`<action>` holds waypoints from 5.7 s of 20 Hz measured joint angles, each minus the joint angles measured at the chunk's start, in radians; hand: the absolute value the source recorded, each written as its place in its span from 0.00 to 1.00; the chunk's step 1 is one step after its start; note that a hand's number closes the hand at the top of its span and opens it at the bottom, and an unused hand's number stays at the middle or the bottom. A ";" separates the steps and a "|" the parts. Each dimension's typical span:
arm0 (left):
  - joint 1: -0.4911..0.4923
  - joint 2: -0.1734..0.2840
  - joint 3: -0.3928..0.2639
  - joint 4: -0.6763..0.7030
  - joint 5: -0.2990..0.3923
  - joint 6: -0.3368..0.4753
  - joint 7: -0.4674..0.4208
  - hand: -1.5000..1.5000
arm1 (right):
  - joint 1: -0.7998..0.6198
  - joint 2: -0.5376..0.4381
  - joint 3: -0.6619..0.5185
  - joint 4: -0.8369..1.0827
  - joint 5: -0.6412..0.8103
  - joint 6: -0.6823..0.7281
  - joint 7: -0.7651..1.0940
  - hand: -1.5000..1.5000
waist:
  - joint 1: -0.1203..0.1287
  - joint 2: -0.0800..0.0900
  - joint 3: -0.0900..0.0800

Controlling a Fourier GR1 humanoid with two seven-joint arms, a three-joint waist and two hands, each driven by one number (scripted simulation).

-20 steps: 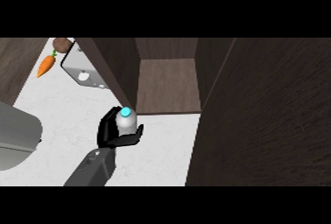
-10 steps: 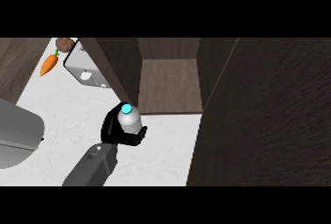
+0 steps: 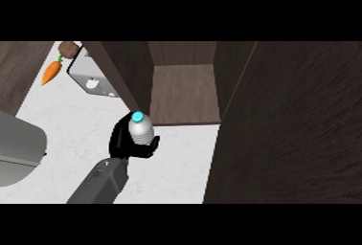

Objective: Pick up the bottled water, place it into the cabinet and close the cabinet

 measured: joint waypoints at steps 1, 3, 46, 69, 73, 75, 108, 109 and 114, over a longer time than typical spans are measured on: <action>0.005 0.004 -0.010 -0.009 0.010 0.015 0.005 1.00 | -0.001 0.004 -0.008 0.008 -0.011 0.006 -0.006 0.00 | -0.002 -0.001 0.001; 0.014 0.010 -0.029 -0.025 0.026 0.041 0.012 1.00 | 0.004 0.006 -0.025 0.015 -0.025 0.023 -0.014 0.00 | -0.007 -0.002 0.001; 0.109 0.064 -0.111 -0.198 0.099 0.616 -0.041 1.00 | -0.064 -0.093 -0.290 0.186 -0.468 0.259 -0.073 0.00 | -0.116 0.011 0.014; 0.144 0.087 -0.132 -0.259 0.145 0.653 -0.028 0.00 | -0.111 -0.130 -0.315 0.247 -0.534 0.306 -0.075 0.00 | -0.161 0.020 0.012; 0.140 0.094 -0.147 -0.265 0.146 0.667 -0.016 0.00 | -0.120 -0.134 -0.316 0.256 -0.541 0.313 -0.076 0.00 | -0.165 0.023 0.011; 0.141 0.099 -0.158 -0.269 0.143 0.677 -0.010 0.00 | -0.119 -0.134 -0.314 0.259 -0.542 0.320 -0.078 0.00 | -0.167 0.022 0.011; 0.017 0.041 -0.280 -0.198 0.197 0.513 0.064 1.00 | -0.074 -0.175 -0.364 0.217 -0.545 0.369 -0.059 1.00 | -0.053 0.015 -0.007; 0.008 0.035 -0.280 -0.194 0.201 0.486 0.062 1.00 | -0.069 -0.180 -0.364 0.213 -0.549 0.376 -0.054 1.00 | -0.048 0.015 -0.008; -0.067 -0.004 -0.300 -0.262 0.202 0.359 0.058 1.00 | -0.012 -0.187 -0.391 0.141 -0.591 0.393 -0.019 1.00 | -0.020 0.004 -0.007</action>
